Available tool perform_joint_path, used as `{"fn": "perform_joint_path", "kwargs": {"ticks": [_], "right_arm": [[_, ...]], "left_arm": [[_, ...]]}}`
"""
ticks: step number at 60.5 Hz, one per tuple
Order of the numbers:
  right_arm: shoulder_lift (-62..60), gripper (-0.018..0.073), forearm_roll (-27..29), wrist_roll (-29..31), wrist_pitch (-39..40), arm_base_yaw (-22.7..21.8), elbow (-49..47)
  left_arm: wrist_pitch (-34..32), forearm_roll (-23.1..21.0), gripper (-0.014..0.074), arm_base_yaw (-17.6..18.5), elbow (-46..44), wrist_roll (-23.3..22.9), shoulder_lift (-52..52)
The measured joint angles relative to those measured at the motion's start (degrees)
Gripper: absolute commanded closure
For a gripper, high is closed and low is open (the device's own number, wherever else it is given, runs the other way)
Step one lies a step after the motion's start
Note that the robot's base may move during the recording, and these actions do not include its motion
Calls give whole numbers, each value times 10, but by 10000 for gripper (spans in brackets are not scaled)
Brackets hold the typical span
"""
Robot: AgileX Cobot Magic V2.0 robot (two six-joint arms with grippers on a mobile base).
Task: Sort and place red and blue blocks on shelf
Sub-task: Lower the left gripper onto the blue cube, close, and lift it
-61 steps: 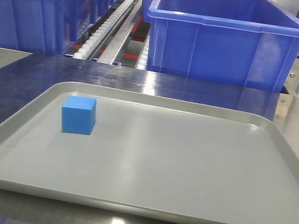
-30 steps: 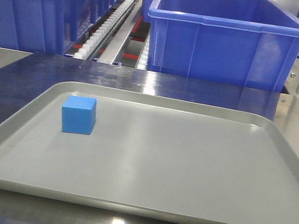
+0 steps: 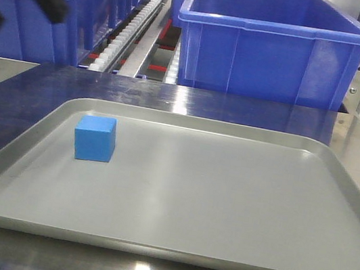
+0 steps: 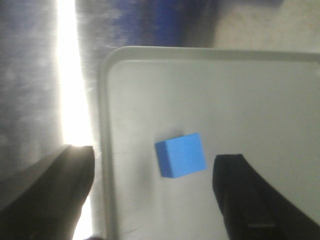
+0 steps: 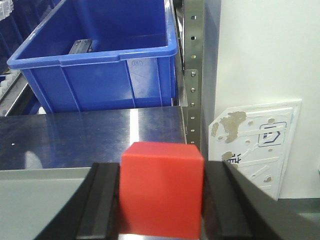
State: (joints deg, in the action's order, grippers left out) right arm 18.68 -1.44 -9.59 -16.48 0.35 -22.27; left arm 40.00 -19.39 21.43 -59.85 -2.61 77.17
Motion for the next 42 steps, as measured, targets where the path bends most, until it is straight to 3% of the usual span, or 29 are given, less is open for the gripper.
{"fn": "perform_joint_path", "kwargs": {"ticks": [7,24,42], "right_arm": [[0,502,0,0,0,0,0],[0,502,0,0,0,0,0],[0,502,0,0,0,0,0]], "left_arm": [[-1,16,51,37,-29,-26,44],[-4,113,51,119,-64,-130,121],[-4,170,51,141,-67,-187,157]]}}
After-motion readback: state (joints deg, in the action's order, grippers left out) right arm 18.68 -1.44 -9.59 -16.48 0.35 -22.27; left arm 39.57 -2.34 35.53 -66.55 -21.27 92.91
